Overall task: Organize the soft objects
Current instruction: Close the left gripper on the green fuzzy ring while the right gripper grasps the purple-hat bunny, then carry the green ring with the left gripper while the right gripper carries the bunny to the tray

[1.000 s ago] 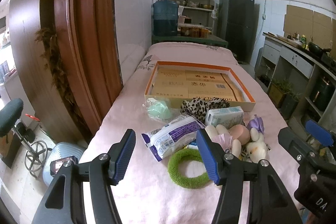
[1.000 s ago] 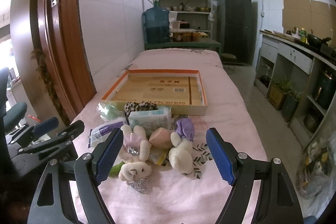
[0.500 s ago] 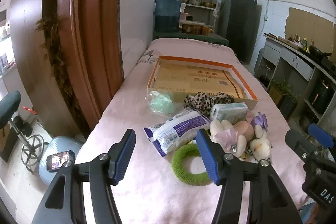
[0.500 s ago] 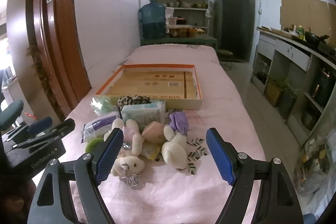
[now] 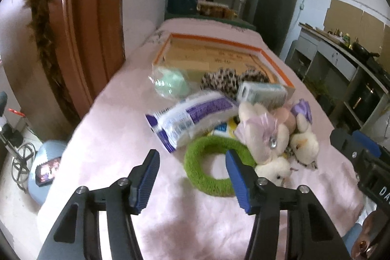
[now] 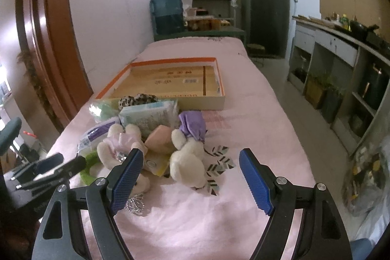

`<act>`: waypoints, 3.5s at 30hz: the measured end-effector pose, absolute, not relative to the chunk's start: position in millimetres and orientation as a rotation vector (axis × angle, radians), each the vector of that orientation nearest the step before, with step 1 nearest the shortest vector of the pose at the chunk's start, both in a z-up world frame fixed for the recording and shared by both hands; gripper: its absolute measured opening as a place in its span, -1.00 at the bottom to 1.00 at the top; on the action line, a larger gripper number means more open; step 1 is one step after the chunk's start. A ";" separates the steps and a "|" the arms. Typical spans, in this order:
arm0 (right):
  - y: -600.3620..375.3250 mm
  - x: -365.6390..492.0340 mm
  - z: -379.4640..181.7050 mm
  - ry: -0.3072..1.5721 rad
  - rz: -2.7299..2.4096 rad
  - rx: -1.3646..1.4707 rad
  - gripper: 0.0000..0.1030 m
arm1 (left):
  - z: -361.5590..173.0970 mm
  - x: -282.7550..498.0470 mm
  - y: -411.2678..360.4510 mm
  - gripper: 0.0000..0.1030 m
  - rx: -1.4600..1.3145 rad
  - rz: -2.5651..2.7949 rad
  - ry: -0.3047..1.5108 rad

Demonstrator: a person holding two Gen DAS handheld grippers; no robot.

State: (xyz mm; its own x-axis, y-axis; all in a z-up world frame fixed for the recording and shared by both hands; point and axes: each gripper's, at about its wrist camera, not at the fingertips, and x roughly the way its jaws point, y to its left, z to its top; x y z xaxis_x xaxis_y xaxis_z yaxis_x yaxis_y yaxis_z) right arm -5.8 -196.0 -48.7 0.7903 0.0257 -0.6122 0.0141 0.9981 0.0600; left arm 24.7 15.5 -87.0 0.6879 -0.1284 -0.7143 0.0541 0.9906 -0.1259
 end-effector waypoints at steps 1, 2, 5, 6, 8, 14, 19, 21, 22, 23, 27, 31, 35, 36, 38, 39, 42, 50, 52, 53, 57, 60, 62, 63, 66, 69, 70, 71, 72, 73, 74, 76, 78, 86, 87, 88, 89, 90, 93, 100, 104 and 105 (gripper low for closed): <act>-197.5 -4.5 -50.2 0.664 0.006 0.068 0.60 | -89.4 25.8 15.1 0.08 -0.101 -0.104 0.815; -199.6 -2.0 -52.6 0.674 0.009 0.079 0.60 | -92.9 28.3 14.7 0.08 -0.104 -0.104 0.826; -200.0 4.6 -57.1 0.690 0.022 0.099 0.60 | -100.2 35.6 15.0 0.08 -0.117 -0.106 0.847; -200.4 7.2 -59.0 0.692 0.023 0.100 0.60 | -102.7 38.1 15.1 0.08 -0.122 -0.106 0.855; -200.2 10.8 -60.5 0.694 0.025 0.097 0.60 | -106.4 40.9 16.3 0.08 -0.130 -0.108 0.870; -200.5 25.6 -72.5 0.728 0.037 0.099 0.58 | -116.9 48.0 20.0 0.00 -0.151 -0.106 0.891; -201.4 38.0 -87.8 0.778 0.047 0.112 0.00 | -119.8 48.4 20.9 -0.06 -0.145 -0.108 0.887; -200.9 41.5 -94.0 0.799 0.053 0.106 -0.20 | -119.2 49.3 19.2 -0.24 -0.125 -0.099 0.887; -201.1 42.7 -96.5 0.808 0.056 0.106 -0.23 | -120.1 48.3 20.6 -0.37 -0.122 -0.099 0.884; -201.8 44.2 -99.5 0.821 0.064 0.110 -0.25 | -120.5 47.8 22.8 -0.52 -0.131 -0.101 0.880; -204.0 40.2 -102.5 0.820 0.088 0.116 -0.29 | -119.4 45.0 29.8 -0.71 -0.168 -0.129 0.876; -206.9 34.7 -98.8 0.808 0.100 0.131 -0.30 | -114.9 38.7 33.0 -0.73 -0.166 -0.136 0.851; -209.1 27.8 -91.6 0.785 0.100 0.134 -0.31 | -103.6 35.1 34.9 -0.73 -0.161 -0.131 0.820; -210.4 25.8 -88.7 0.777 0.102 0.136 -0.31 | -99.4 34.4 35.5 -0.73 -0.164 -0.133 0.812; -211.8 23.0 -83.3 0.765 0.105 0.137 -0.31 | -91.8 32.3 35.8 -0.73 -0.164 -0.136 0.795; -211.9 21.2 -80.9 0.761 0.109 0.139 -0.31 | -88.1 31.8 35.8 -0.73 -0.164 -0.138 0.787; -211.5 17.5 -71.9 0.744 0.121 0.137 -0.31 | -76.4 30.8 36.9 -0.73 -0.169 -0.149 0.763; -208.0 13.4 -48.1 0.710 0.167 0.125 -0.31 | -39.7 37.3 37.0 -0.73 -0.159 -0.182 0.681; -207.8 15.1 -39.7 0.697 0.177 0.116 -0.31 | -30.1 42.1 37.3 -0.73 -0.158 -0.190 0.663; -207.6 15.0 -36.4 0.690 0.181 0.111 -0.31 | -23.9 46.1 37.9 -0.73 -0.158 -0.196 0.652; -206.6 21.2 -16.9 0.656 0.196 0.075 -0.31 | -2.6 62.3 39.8 -0.73 -0.164 -0.208 0.616; -208.5 30.3 -3.7 0.641 0.212 0.065 -0.31 | 12.0 80.9 41.6 -0.73 -0.168 -0.202 0.599; -208.5 38.3 6.0 0.634 0.223 0.054 -0.31 | 21.3 96.1 41.4 -0.73 -0.166 -0.195 0.590; -207.7 43.0 10.6 0.629 0.227 0.048 -0.31 | 24.9 102.7 40.6 -0.73 -0.160 -0.190 0.588; -206.6 58.5 23.6 0.619 0.243 0.030 -0.31 | 32.0 123.9 37.9 -0.73 -0.162 -0.186 0.596; -204.5 80.8 35.1 0.614 0.265 0.025 -0.31 | 33.6 150.2 34.3 -0.73 -0.169 -0.185 0.621; -204.0 90.6 37.0 0.618 0.272 0.027 -0.31 | 33.0 159.3 33.1 -0.73 -0.169 -0.183 0.630; -203.6 98.7 38.7 0.623 0.279 0.032 -0.31 | 31.9 170.9 31.7 -0.73 -0.173 -0.181 0.641; -202.9 107.7 39.9 0.629 0.287 0.038 -0.31 | 30.6 179.1 29.7 -0.73 -0.175 -0.181 0.648; -202.1 117.9 40.5 0.636 0.294 0.041 -0.31 | 28.2 184.8 27.0 -0.73 -0.175 -0.178 0.655; -201.4 128.5 40.0 0.641 0.297 0.040 -0.31 | 26.0 194.6 25.3 -0.73 -0.173 -0.174 0.664; -199.8 148.2 37.6 0.653 0.298 0.037 -0.31 | 21.5 208.8 21.8 -0.73 -0.166 -0.168 0.672; -198.9 165.9 30.8 0.668 0.295 0.036 -0.31 | 14.8 221.1 18.1 -0.73 -0.148 -0.155 0.679; -198.2 219.1 -1.9 0.729 0.284 0.053 -0.31 | -11.7 255.4 2.3 -0.73 -0.081 -0.135 0.710; -198.7 221.1 -6.7 0.733 0.283 0.049 -0.31 | -14.5 259.0 -0.7 -0.73 -0.070 -0.133 0.715; -198.0 224.7 -9.5 0.737 0.282 0.045 -0.31 | -18.1 263.6 -3.3 -0.73 -0.060 -0.132 0.723; -197.4 228.8 -12.9 0.741 0.280 0.041 -0.31 | -20.7 266.4 -6.1 -0.73 -0.051 -0.129 0.727; -198.1 231.1 -16.8 0.744 0.279 0.041 -0.31 | -23.1 270.3 -8.8 -0.73 -0.042 -0.126 0.732; -199.0 240.1 -25.5 0.756 0.273 0.044 -0.31 | -29.8 277.9 -14.2 -0.73 -0.025 -0.121 0.741; -204.8 260.8 -42.7 0.791 0.268 0.073 -0.31 | -42.5 293.9 -18.2 -0.73 -0.024 -0.113 0.770; -206.4 267.6 -46.7 0.799 0.265 0.074 -0.31 | -49.8 303.0 -19.2 -0.73 -0.019 -0.109 0.786; -206.8 269.5 -48.1 0.803 0.264 0.074 -0.31 | -51.3 302.8 -20.2 -0.73 -0.017 -0.108 0.789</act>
